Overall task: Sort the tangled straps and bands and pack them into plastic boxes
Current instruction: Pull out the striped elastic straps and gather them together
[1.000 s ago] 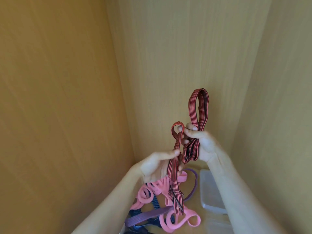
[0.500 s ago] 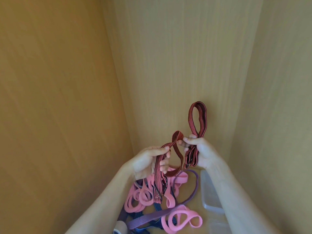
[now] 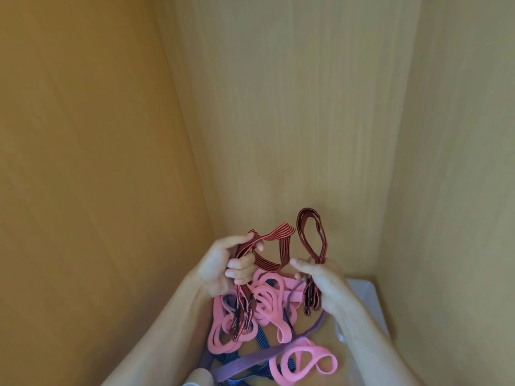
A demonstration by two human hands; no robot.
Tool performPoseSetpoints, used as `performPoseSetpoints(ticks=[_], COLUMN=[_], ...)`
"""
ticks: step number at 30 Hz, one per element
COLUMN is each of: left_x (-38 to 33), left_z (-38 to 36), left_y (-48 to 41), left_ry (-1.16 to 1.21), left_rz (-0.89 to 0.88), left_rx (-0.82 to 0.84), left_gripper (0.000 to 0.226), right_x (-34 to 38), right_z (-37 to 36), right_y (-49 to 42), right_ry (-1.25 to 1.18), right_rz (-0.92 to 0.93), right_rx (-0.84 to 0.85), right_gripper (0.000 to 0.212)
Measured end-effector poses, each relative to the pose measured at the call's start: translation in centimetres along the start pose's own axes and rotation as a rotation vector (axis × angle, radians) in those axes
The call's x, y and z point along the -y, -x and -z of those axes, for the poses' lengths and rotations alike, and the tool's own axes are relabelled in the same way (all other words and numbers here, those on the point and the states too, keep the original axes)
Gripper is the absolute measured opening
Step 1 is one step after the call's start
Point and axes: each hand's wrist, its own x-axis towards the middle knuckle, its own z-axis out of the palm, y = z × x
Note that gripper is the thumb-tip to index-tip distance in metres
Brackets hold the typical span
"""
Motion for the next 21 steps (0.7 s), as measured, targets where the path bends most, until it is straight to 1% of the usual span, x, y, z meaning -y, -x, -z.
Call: performPoseSetpoints(ticks=[2,5,6,7,8,10,12,15,17,19,21], left_x=[0.2,0.5,0.6,0.7,0.7,0.9,1.2,1.8,2.6,3.4,3.6], left_z=[0.2,0.4,0.5,0.6,0.8,1.5,2.6,3.8,4.2,4.2,3.9], left_y=[0.2,0.5,0.6,0.7,0.9,1.2,1.8,2.3,2.3,1.9,1.3], left_ry=[0.080,0.145,0.160,0.170,0.175,0.192,0.277,0.396,0.341,0.207,0.073], left_rz=[0.001,-0.001,-0.001,-0.005,-0.016,-0.055,-0.105,-0.124,-0.088,-0.058,-0.034], left_rx=[0.037,0.120,0.139,0.144,0.130,0.051,-0.048,-0.148,-0.195,-0.241,-0.282], left_gripper=[0.029,0.026,0.027,0.028,0.029,0.031,0.033,0.036,0.037,0.037,0.034], right_x=[-0.8,-1.5,-1.5,-1.4,-1.2,-0.1,2.0,6.7,9.9,12.4,14.3], right_z=[-0.7,-2.2,-2.6,-2.8,-2.9,-2.8,-2.0,-0.5,-0.3,-1.0,-2.1], right_y=[0.4,0.5,0.5,0.3,0.0,-0.4,-1.1,-1.2,-0.7,-0.1,0.5], right_ry=[0.028,0.010,-0.006,-0.020,-0.044,-0.092,-0.144,-0.213,-0.151,-0.004,0.130], right_rz=[0.000,0.035,0.056,0.078,0.095,0.121,0.178,0.281,0.395,0.505,0.571], right_rx=[0.033,0.040,0.032,0.010,-0.024,-0.111,-0.202,-0.293,-0.286,-0.274,-0.245], right_gripper=[0.027,0.014,0.013,0.019,0.025,0.024,0.025,0.036,0.039,0.039,0.039])
